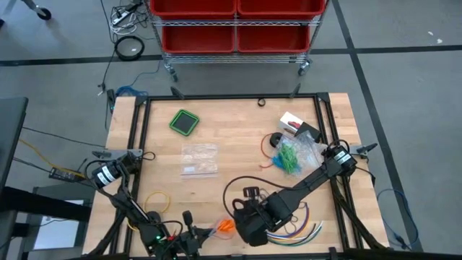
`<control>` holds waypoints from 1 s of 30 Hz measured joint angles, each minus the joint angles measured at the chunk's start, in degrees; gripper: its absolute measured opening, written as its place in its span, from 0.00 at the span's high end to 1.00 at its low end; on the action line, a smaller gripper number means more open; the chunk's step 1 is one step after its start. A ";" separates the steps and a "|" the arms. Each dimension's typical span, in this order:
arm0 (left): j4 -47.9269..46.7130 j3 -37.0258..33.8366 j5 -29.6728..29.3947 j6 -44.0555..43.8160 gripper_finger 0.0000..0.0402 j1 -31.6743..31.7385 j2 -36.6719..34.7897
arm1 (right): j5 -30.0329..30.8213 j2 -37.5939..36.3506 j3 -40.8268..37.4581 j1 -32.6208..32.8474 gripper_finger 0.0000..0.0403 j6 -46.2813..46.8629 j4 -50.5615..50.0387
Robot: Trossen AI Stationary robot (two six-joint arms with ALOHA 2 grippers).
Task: Sort rubber bands
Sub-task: Close the transparent zip bag
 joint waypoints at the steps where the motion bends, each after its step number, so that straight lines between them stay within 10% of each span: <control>1: 0.00 -0.02 0.00 0.00 1.00 0.00 0.00 | 0.08 0.00 0.00 0.00 0.62 -0.50 1.43; 20: 0.48 -0.02 -0.05 0.28 1.00 0.00 0.00 | -0.74 0.11 -6.54 -0.33 0.67 -1.54 11.96; 30: 0.48 -0.02 -0.09 0.44 1.00 0.00 0.00 | 2.35 -0.01 -7.10 -0.31 0.98 -1.49 8.99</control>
